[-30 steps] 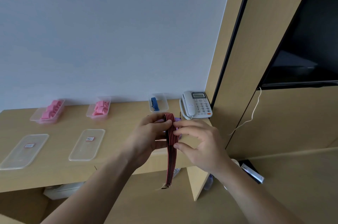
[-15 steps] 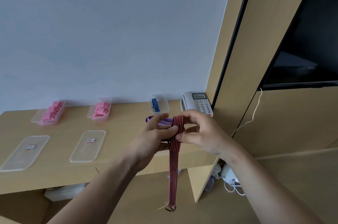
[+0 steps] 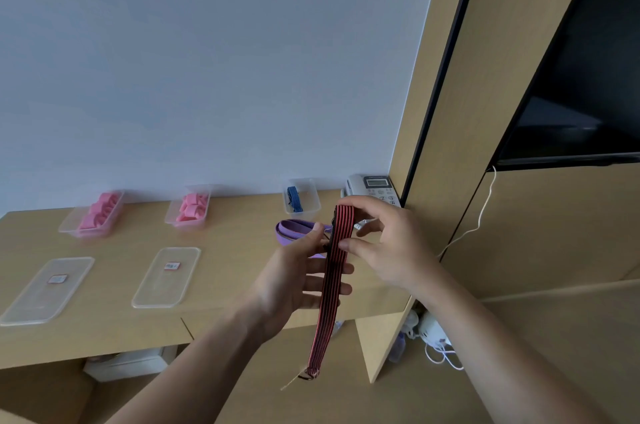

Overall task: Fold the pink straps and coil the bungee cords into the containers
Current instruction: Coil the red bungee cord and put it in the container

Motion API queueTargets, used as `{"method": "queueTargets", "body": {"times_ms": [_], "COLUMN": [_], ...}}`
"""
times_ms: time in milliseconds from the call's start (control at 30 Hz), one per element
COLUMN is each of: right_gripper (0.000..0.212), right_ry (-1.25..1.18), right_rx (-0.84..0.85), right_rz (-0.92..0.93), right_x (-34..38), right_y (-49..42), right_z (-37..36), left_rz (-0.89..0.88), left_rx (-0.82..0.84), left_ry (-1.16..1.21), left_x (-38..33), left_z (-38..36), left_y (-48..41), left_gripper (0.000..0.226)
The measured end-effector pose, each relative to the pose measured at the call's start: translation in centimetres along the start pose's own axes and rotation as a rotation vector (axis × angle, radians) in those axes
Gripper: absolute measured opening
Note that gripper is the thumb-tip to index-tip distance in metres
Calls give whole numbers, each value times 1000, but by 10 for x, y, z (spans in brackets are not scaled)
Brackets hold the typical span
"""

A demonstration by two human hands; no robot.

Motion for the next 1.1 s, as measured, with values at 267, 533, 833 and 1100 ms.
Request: {"method": "queueTargets", "body": {"times_ms": [267,533,833,1100], "right_gripper": [54,29,29,30], "right_ry": [101,175,155,210], "right_rx": [-170,-183,-141,-88], "right_rz": [214,461,423,455], "right_x": [2,21,18,11], "right_y": [10,24,41,51], "right_z": [-5,-7,-16,-22], "left_rz": [84,35,-22,-103], "left_rx": [-41,-95,-99,-118], "left_ry": [29,155,161,60], "left_x": [-3,-13,-18,-21], "left_z": [-7,0,8,15], "left_y": [1,-2,-4,-2], "left_gripper": [63,46,39,23]}}
Point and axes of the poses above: each hand's wrist, its own y-axis away from the middle knuckle, its own z-axis out of the back of the hand, x = y × z, the point moved 3 cm from there along -y, towards the middle knuckle, and after that the axes turned 9 degrees about -y, right-handed, at the moved point
